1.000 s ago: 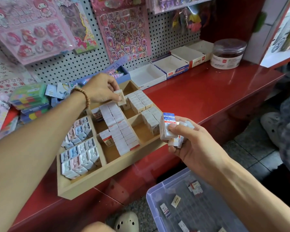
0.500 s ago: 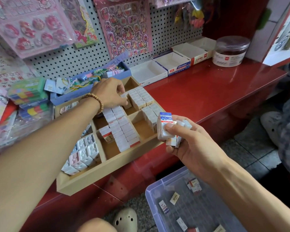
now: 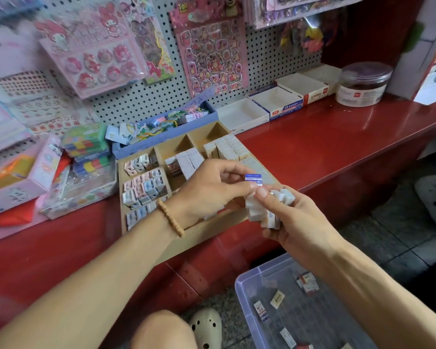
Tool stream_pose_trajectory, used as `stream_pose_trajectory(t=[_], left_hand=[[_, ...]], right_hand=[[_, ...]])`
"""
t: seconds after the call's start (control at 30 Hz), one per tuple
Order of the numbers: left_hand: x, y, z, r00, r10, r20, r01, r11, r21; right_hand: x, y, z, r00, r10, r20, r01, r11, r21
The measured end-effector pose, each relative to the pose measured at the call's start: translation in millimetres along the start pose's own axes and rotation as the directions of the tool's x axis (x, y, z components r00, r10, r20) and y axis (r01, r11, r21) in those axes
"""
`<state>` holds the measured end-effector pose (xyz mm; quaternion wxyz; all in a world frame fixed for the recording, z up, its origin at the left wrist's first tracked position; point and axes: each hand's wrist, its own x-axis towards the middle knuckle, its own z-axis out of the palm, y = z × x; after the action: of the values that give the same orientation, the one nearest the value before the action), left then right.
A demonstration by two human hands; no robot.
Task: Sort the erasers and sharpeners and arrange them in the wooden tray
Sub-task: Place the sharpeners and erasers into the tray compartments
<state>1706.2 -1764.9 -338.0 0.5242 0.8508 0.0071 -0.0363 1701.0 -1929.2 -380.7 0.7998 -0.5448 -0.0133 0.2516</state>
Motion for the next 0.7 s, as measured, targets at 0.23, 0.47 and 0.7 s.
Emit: stream_pose_trajectory(t=[0.23,0.47,0.7], left_hand=[[-6.8,5.5,-20.4,0.985,-0.173,-0.025,0.163,0.961,-0.223],[1.8,-8.4,-69.6,0.953,-0.108,-0.283,0.081,0.991,-0.105],[31.3,-55.7,-123.8,0.879,-0.079,-0.470,0.238,0.927,0.290]], right_hand=[[1.8,-4.5,9.0,0.998,0.008,0.069,-0.015,0.995,0.098],[5.6,-4.5,10.4,1.000,0.021,0.019,-0.023,0.998,0.065],[6.3,-3.9,9.2,1.000,0.003,0.027,-0.004,0.999,0.037]])
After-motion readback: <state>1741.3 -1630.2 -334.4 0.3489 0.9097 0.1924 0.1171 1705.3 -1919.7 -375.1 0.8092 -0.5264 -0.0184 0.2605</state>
